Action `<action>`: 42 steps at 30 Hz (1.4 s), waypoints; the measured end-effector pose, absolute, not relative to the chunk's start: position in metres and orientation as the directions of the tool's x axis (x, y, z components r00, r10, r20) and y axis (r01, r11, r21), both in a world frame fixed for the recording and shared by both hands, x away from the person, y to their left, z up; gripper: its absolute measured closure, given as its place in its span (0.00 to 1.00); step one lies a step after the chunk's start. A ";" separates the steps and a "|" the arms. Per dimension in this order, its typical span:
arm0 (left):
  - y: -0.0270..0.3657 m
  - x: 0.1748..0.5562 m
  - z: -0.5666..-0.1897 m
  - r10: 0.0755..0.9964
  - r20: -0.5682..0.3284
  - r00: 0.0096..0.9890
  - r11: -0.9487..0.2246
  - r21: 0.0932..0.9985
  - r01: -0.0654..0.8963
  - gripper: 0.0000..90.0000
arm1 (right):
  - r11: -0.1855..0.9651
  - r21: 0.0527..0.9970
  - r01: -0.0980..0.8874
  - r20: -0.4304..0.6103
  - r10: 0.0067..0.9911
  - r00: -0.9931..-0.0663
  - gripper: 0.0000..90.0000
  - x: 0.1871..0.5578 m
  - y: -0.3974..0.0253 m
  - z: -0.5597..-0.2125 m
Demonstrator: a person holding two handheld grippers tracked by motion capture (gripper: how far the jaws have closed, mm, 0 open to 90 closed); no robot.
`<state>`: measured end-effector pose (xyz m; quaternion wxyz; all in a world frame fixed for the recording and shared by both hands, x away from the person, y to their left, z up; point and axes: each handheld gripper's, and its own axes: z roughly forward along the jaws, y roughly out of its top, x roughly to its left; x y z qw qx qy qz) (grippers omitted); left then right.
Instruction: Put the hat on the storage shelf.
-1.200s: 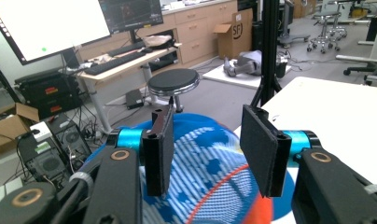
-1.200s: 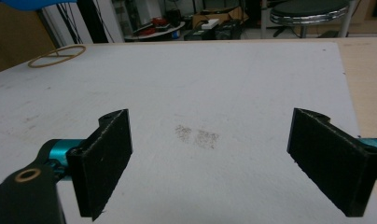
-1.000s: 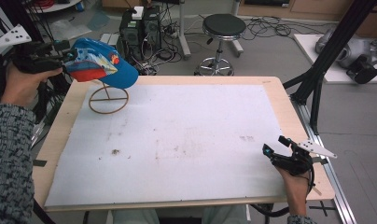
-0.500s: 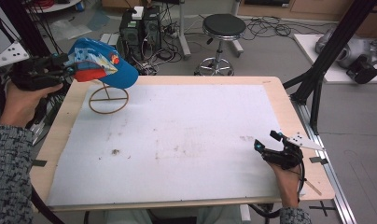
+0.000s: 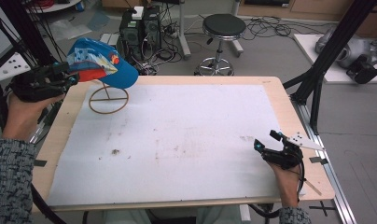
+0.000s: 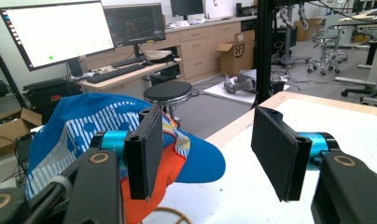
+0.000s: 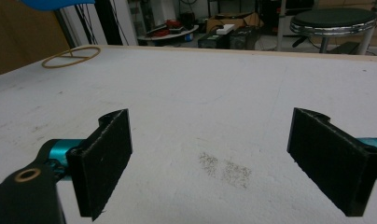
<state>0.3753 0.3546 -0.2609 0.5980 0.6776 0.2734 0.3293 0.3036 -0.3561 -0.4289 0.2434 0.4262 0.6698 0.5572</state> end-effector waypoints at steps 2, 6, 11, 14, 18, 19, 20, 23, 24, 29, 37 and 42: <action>0.354 0.371 -0.263 0.769 0.117 0.629 -0.130 0.991 -0.026 0.48 | 0.018 0.955 0.296 0.145 0.842 -0.519 0.14 0.304 -0.356 -0.429; 0.351 0.364 -0.269 0.776 0.116 0.620 -0.126 0.992 -0.028 0.47 | 0.013 0.956 0.294 0.148 0.842 -0.519 0.14 0.304 -0.356 -0.429; 0.345 0.354 -0.277 0.779 0.120 0.615 -0.130 0.991 -0.028 0.46 | 0.008 0.956 0.292 0.152 0.840 -0.521 0.14 0.304 -0.356 -0.429; 0.344 0.347 -0.282 0.781 0.122 0.612 -0.128 0.991 -0.035 0.46 | 0.006 0.955 0.296 0.156 0.840 -0.520 0.14 0.304 -0.356 -0.429; 0.342 0.339 -0.288 0.793 0.122 0.597 -0.122 0.992 -0.042 0.46 | 0.009 0.956 0.293 0.152 0.840 -0.522 0.14 0.304 -0.356 -0.429; 0.340 0.337 -0.291 0.794 0.129 0.594 -0.130 0.991 -0.043 0.46 | 0.008 0.955 0.295 0.155 0.839 -0.521 0.14 0.303 -0.357 -0.429; 0.340 0.337 -0.291 0.794 0.129 0.594 -0.130 0.991 -0.043 0.46 | 0.006 0.955 0.295 0.156 0.839 -0.522 0.14 0.303 -0.357 -0.429; 0.333 0.330 -0.299 0.796 0.136 0.590 -0.138 0.990 -0.041 0.46 | 0.006 0.955 0.295 0.156 0.838 -0.522 0.14 0.303 -0.357 -0.429; 0.332 0.328 -0.302 0.797 0.136 0.588 -0.139 0.989 -0.041 0.46 | 0.006 0.955 0.295 0.156 0.838 -0.522 0.14 0.303 -0.357 -0.429; 0.328 0.322 -0.311 0.798 0.122 0.590 -0.120 0.992 -0.043 0.46 | 0.004 0.955 0.295 0.159 0.837 -0.524 0.14 0.303 -0.356 -0.429; 0.323 0.309 -0.331 0.807 0.105 0.581 -0.103 0.994 -0.037 0.46 | 0.002 0.956 0.294 0.159 0.838 -0.522 0.14 0.303 -0.357 -0.429; 0.319 0.305 -0.346 0.808 0.091 0.582 -0.094 0.995 -0.025 0.46 | -0.001 0.955 0.296 0.163 0.837 -0.522 0.14 0.303 -0.357 -0.429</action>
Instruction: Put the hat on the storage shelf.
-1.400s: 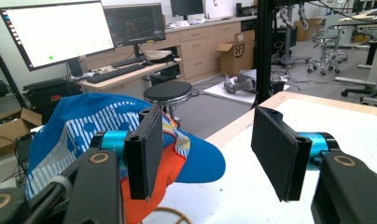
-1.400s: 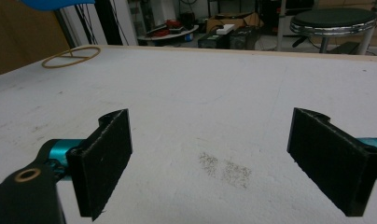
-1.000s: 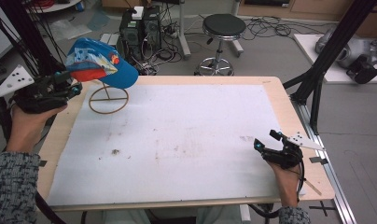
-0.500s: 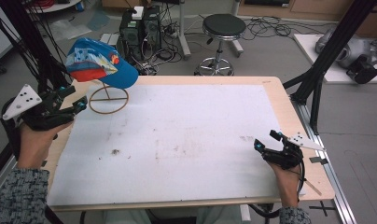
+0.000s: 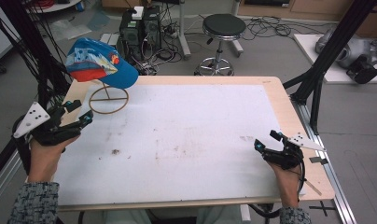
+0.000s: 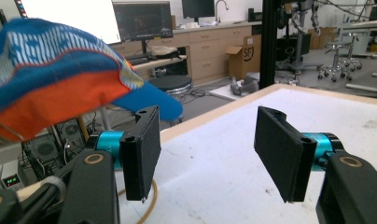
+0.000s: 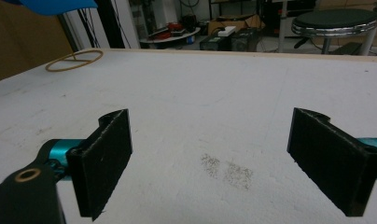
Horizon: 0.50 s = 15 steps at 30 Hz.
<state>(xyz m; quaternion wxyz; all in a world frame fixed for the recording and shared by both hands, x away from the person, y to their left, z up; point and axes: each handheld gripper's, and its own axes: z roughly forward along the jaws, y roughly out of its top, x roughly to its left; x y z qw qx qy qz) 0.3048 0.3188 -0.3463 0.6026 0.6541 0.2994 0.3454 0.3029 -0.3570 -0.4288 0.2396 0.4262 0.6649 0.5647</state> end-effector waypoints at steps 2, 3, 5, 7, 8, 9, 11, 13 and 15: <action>0.318 0.303 -0.353 0.807 0.075 0.586 -0.084 0.996 -0.012 0.45 | 0.002 0.956 0.294 0.159 0.837 -0.523 0.14 0.303 -0.357 -0.429; 0.318 0.302 -0.355 0.808 0.073 0.585 -0.081 0.997 -0.012 0.45 | 0.003 0.956 0.292 0.157 0.837 -0.524 0.14 0.303 -0.358 -0.429; 0.318 0.301 -0.360 0.811 0.068 0.582 -0.078 0.997 -0.007 0.45 | 0.002 0.954 0.298 0.161 0.838 -0.522 0.14 0.303 -0.357 -0.429; 0.319 0.299 -0.365 0.812 0.057 0.580 -0.071 0.997 0.001 0.45 | 0.005 0.955 0.296 0.158 0.838 -0.522 0.14 0.303 -0.357 -0.429; 0.319 0.299 -0.365 0.812 0.057 0.580 -0.071 0.997 0.001 0.45 | 0.006 0.955 0.296 0.156 0.838 -0.523 0.14 0.303 -0.357 -0.429; 0.320 0.298 -0.370 0.817 0.054 0.575 -0.073 0.997 0.010 0.45 | 0.007 0.956 0.295 0.156 0.838 -0.523 0.14 0.303 -0.357 -0.429; 0.321 0.296 -0.374 0.817 0.055 0.574 -0.076 0.997 0.013 0.45 | 0.007 0.955 0.296 0.156 0.838 -0.523 0.14 0.303 -0.357 -0.429; 0.321 0.294 -0.378 0.819 0.053 0.571 -0.075 0.997 0.016 0.45 | 0.007 0.955 0.296 0.156 0.838 -0.523 0.14 0.303 -0.357 -0.429; 0.321 0.293 -0.381 0.819 0.050 0.572 -0.073 0.997 0.017 0.45 | 0.007 0.954 0.298 0.157 0.839 -0.521 0.14 0.303 -0.357 -0.429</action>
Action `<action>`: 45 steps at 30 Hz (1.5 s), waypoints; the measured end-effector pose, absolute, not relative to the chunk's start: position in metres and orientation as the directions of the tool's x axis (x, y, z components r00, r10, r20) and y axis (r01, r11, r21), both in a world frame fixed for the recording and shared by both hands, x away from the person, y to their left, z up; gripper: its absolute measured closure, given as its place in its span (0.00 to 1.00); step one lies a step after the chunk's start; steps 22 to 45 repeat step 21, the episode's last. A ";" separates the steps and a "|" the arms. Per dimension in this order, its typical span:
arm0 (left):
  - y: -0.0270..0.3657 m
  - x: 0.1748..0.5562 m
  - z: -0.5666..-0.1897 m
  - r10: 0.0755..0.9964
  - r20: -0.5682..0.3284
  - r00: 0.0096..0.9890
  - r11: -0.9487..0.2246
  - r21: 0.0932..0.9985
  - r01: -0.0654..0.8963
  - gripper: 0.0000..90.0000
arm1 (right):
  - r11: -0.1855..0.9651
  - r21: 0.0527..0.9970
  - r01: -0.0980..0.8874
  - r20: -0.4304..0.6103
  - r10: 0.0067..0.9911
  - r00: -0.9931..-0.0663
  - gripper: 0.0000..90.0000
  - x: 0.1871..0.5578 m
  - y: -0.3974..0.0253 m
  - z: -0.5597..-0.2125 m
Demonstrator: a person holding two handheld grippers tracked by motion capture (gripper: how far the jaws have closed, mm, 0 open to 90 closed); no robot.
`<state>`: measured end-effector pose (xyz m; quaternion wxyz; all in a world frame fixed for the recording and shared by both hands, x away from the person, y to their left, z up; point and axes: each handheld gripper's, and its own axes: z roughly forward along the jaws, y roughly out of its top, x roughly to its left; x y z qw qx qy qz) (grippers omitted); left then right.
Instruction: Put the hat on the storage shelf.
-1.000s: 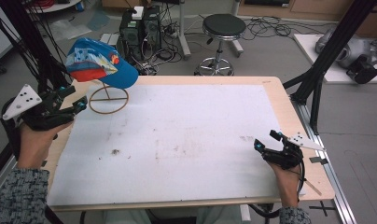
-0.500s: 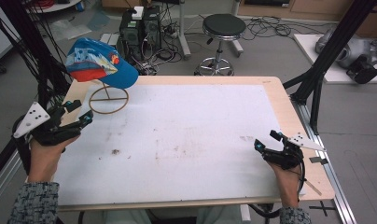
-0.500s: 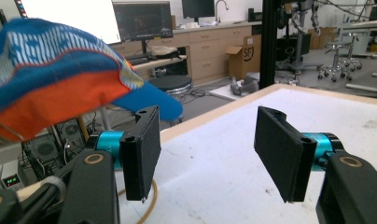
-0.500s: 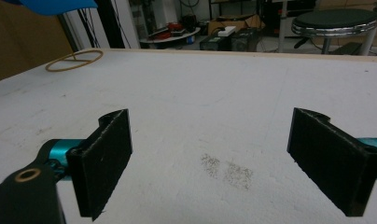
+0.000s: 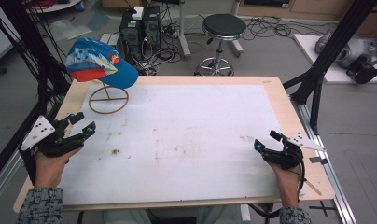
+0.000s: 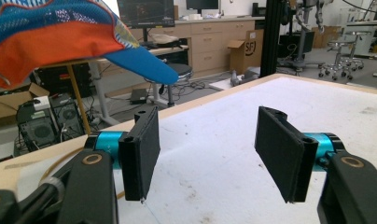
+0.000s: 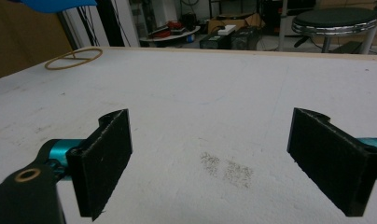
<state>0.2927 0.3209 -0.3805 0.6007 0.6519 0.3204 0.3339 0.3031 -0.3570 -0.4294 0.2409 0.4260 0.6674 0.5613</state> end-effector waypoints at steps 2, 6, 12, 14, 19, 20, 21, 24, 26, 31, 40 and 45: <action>0.321 0.291 -0.384 0.819 0.050 0.571 -0.074 0.997 0.018 0.44 | 0.007 0.954 0.298 0.157 0.838 -0.522 0.14 0.303 -0.357 -0.429; 0.320 0.288 -0.393 0.821 0.038 0.570 -0.065 0.998 0.026 0.44 | 0.010 0.955 0.297 0.154 0.838 -0.523 0.14 0.303 -0.357 -0.429; 0.321 0.288 -0.405 0.821 0.019 0.570 -0.057 0.997 0.049 0.44 | 0.012 0.955 0.295 0.150 0.841 -0.520 0.14 0.302 -0.357 -0.429; 0.321 0.289 -0.408 0.824 0.012 0.566 -0.054 0.997 0.058 0.44 | 0.014 0.956 0.295 0.148 0.841 -0.520 0.14 0.302 -0.357 -0.429; 0.320 0.289 -0.415 0.823 0.002 0.568 -0.052 0.996 0.073 0.44 | 0.018 0.954 0.299 0.148 0.840 -0.521 0.14 0.302 -0.357 -0.429; 0.319 0.289 -0.415 0.823 0.000 0.569 -0.050 0.996 0.073 0.44 | 0.018 0.954 0.299 0.148 0.840 -0.523 0.14 0.301 -0.357 -0.429; 0.319 0.289 -0.415 0.823 0.000 0.569 -0.050 0.996 0.073 0.43 | 0.017 0.955 0.297 0.148 0.840 -0.523 0.14 0.301 -0.358 -0.429; 0.319 0.289 -0.415 0.823 0.000 0.569 -0.050 0.996 0.073 0.43 | 0.017 0.955 0.297 0.148 0.840 -0.523 0.14 0.301 -0.358 -0.429; 0.319 0.289 -0.415 0.823 0.000 0.569 -0.050 0.996 0.073 0.43 | 0.017 0.955 0.297 0.148 0.840 -0.523 0.14 0.301 -0.358 -0.429; 0.319 0.289 -0.415 0.823 0.000 0.569 -0.050 0.996 0.073 0.43 | 0.017 0.955 0.297 0.148 0.840 -0.523 0.14 0.301 -0.358 -0.429; 0.319 0.289 -0.415 0.823 0.000 0.569 -0.050 0.996 0.073 0.43 | 0.017 0.955 0.297 0.148 0.840 -0.523 0.14 0.301 -0.358 -0.429; 0.319 0.289 -0.415 0.823 0.000 0.569 -0.050 0.996 0.073 0.43 | 0.017 0.955 0.297 0.148 0.840 -0.523 0.14 0.301 -0.358 -0.429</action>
